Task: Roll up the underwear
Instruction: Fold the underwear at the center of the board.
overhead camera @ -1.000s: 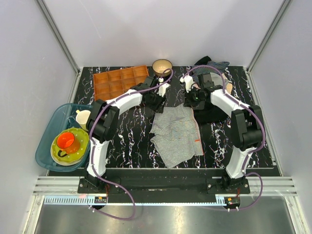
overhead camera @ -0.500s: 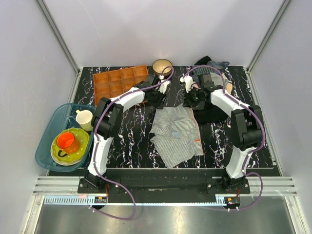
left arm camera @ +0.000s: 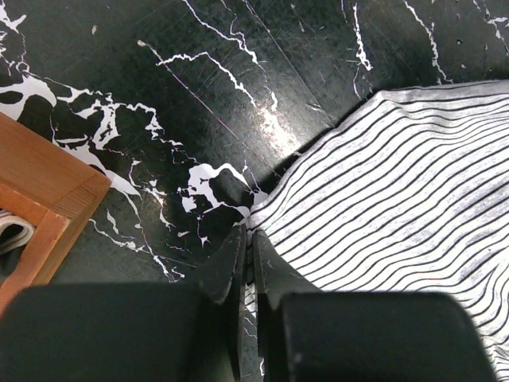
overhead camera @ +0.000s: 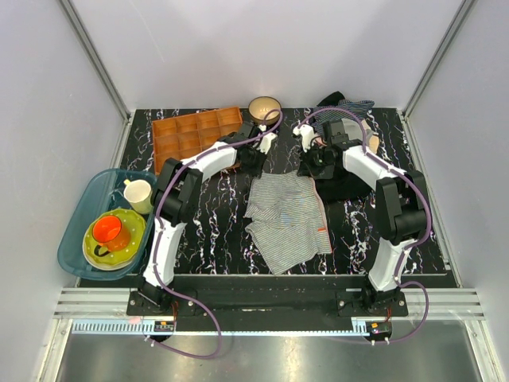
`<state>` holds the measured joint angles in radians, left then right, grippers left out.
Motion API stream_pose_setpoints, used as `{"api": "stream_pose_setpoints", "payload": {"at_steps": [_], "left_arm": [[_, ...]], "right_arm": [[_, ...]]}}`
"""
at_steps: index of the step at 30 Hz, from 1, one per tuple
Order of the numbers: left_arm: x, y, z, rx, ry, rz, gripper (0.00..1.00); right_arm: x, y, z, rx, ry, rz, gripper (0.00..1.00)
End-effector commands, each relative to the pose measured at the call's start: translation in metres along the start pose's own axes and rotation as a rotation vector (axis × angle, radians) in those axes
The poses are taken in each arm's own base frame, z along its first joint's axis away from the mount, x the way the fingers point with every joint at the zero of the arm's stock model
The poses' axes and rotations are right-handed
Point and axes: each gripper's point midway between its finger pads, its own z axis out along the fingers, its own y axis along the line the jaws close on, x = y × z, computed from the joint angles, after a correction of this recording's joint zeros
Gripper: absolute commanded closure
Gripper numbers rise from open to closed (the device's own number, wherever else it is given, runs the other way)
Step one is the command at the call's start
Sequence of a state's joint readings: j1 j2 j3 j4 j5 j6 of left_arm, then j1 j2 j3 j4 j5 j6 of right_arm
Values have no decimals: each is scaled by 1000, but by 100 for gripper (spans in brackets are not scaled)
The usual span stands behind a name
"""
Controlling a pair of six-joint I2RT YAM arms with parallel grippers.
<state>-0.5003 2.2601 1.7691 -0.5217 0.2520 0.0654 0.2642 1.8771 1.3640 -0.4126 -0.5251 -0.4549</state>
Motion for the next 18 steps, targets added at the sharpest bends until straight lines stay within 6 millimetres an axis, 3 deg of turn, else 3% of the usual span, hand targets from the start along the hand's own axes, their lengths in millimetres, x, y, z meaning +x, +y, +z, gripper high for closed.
{"api": "stream_pose_setpoints", "payload": {"at_steps": [1, 6, 10, 15, 18], "left_arm": [[-16, 4, -14, -27, -36, -8, 96], [-50, 3, -54, -70, -150, 6, 99], [-65, 8, -86, -123, -220, 34, 100], [-69, 15, -118, -161, -269, 52, 100], [-63, 15, -125, -165, -267, 69, 100]], "right_arm": [[-13, 4, -3, -33, -37, -2, 98], [-30, 5, -11, -41, -65, -14, 99], [-52, 2, -24, -21, -99, -54, 99], [-70, -3, -35, -11, -134, -77, 99], [-73, 2, -37, -29, -141, -81, 99]]}}
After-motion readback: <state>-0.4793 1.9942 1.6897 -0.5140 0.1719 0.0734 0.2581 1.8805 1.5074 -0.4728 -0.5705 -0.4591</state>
